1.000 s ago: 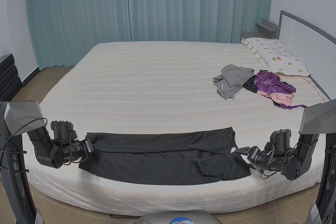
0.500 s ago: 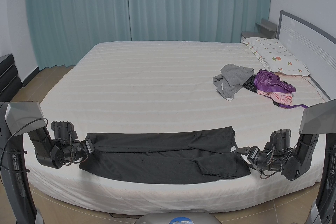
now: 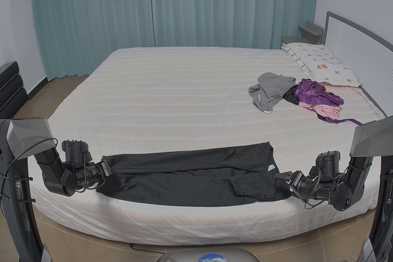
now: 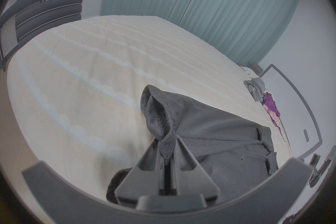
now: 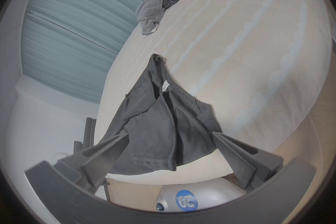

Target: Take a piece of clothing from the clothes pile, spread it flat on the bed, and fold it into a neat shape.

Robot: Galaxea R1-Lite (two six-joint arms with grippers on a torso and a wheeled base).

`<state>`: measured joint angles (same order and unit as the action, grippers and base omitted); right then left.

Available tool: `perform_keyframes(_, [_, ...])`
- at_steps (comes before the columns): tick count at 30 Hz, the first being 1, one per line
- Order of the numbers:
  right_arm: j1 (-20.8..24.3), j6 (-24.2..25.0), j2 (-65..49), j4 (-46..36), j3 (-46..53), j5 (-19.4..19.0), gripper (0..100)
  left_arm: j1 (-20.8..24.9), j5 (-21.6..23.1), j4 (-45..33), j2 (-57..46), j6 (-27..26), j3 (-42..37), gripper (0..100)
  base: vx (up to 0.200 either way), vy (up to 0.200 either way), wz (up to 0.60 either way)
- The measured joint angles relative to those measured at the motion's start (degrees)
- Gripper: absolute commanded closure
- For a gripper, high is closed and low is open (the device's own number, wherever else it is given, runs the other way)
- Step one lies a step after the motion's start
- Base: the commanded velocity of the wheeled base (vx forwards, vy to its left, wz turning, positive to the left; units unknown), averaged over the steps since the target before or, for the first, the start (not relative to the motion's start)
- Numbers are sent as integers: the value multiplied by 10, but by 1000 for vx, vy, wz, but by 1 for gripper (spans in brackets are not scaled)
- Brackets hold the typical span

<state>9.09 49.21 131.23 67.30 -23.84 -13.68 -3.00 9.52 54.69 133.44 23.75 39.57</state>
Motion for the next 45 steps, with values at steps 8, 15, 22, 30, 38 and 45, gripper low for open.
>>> perform_keyframes(8, [1, 0, 0, 0, 0, 0, 0, 10, -3, -1, -3, 2, -4, 100, 0, -200, 0])
perform_keyframes(15, [0, 0, 1, 0, 0, 0, 0, 19, -18, 0, -7, 27, -2, 100, 0, -200, 0])
perform_keyframes(22, [0, 0, 1, 0, 0, 0, 0, 37, -36, -2, -26, 48, -2, 100, 0, -200, 0])
perform_keyframes(30, [0, 0, 1, 0, 1, 0, 0, 75, -65, -12, -63, 61, -7, 100, 0, -200, 0])
perform_keyframes(38, [3, 0, 1, 0, 2, 0, 0, 122, -94, -42, -79, 61, 4, 100, 0, -200, 0])
perform_keyframes(45, [4, -1, 1, 0, 2, 1, 0, 150, -113, -98, -83, 61, 34, 100, 0, -200, 0])
